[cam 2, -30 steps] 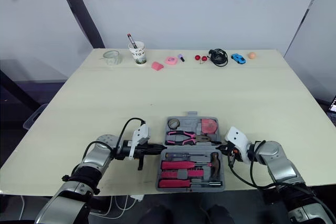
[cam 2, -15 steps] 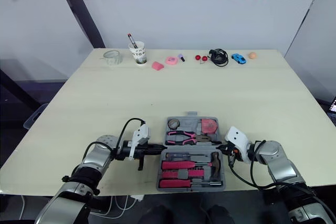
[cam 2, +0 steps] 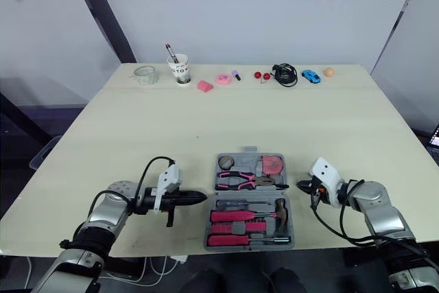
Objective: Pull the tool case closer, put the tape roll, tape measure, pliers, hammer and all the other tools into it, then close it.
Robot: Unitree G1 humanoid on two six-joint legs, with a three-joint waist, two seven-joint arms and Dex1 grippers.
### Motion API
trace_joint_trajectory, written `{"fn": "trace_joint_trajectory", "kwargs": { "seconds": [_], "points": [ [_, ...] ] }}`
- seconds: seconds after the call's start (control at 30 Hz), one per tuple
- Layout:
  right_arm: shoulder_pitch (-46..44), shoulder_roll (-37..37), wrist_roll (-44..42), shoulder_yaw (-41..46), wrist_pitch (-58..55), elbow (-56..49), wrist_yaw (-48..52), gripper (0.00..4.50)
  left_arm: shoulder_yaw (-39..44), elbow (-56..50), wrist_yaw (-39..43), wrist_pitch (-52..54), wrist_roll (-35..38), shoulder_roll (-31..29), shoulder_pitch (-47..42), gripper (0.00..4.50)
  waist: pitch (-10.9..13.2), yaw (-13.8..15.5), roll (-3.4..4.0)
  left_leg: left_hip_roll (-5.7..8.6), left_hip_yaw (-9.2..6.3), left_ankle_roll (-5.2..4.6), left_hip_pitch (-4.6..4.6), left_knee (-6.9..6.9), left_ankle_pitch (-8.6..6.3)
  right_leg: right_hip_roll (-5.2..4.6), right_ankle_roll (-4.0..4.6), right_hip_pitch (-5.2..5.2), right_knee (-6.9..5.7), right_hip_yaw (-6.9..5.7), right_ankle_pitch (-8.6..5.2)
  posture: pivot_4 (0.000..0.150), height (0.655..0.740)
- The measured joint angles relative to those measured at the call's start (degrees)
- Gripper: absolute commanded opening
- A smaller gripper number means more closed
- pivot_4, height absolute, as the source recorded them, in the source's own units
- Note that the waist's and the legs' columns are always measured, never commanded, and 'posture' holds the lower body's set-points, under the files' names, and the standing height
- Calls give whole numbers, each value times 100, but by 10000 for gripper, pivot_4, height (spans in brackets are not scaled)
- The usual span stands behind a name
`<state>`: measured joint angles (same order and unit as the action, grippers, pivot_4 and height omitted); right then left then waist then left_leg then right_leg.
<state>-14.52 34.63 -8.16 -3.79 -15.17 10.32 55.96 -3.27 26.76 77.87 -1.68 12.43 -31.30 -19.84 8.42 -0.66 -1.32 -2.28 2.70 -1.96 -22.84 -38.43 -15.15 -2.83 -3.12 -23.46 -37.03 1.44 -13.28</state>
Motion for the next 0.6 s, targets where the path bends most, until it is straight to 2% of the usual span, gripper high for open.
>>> {"fn": "trace_joint_trajectory", "kwargs": {
  "seconds": [0.03,0.13,0.17,0.2,0.23,0.27,0.3,0.43,0.6],
  "points": [
    [-4,8,-97,41,-61,3,47,0,70,-245,87,55,204,-4,63,473,0,2,0,0,0,0,0,0,0,0,0,0,1,0,0,1500,7400],
    [-47,50,-303,81,-228,5,174,7431,110,-795,255,239,574,-32,159,0,0,0,0,0,0,0,0,0,0,0,0,0,1,2,0,1500,7400],
    [-78,48,-362,123,-279,9,185,11453,110,-909,289,275,612,-41,168,0,0,0,1,1,1,0,1,0,0,0,0,0,1,3,0,1500,7400],
    [-241,53,-518,247,-484,53,208,18401,81,-1188,360,415,715,-82,219,0,0,-3,1,1,2,0,2,0,0,1,0,0,1,3,0,1500,7400],
    [-256,54,-534,251,-504,58,211,21624,71,-1219,364,423,722,-82,224,0,1,-8,1,0,2,0,2,1,0,3,1,0,1,2,0,1500,7400],
    [-279,53,-555,251,-546,67,221,22621,62,-1256,365,441,731,-86,234,0,1,-8,1,0,2,0,2,1,0,3,0,0,1,2,0,1500,7400],
    [-356,50,-630,248,-707,121,256,28429,25,-1383,376,511,750,-91,271,0,1,-10,1,0,3,0,2,2,0,3,0,0,2,3,0,1500,7400],
    [-1127,-111,-888,223,-1576,622,370,44123,-507,-1904,422,736,686,18,428,0,3,-12,5,1,4,0,3,1,0,3,1,0,3,6,0,1500,7400],
    [-1759,-320,-999,68,-2246,1310,515,44123,-871,-1939,315,690,389,4,548,0,4,-8,6,1,7,0,1,4,0,5,1,0,3,2,0,1500,7400]
  ]
}}
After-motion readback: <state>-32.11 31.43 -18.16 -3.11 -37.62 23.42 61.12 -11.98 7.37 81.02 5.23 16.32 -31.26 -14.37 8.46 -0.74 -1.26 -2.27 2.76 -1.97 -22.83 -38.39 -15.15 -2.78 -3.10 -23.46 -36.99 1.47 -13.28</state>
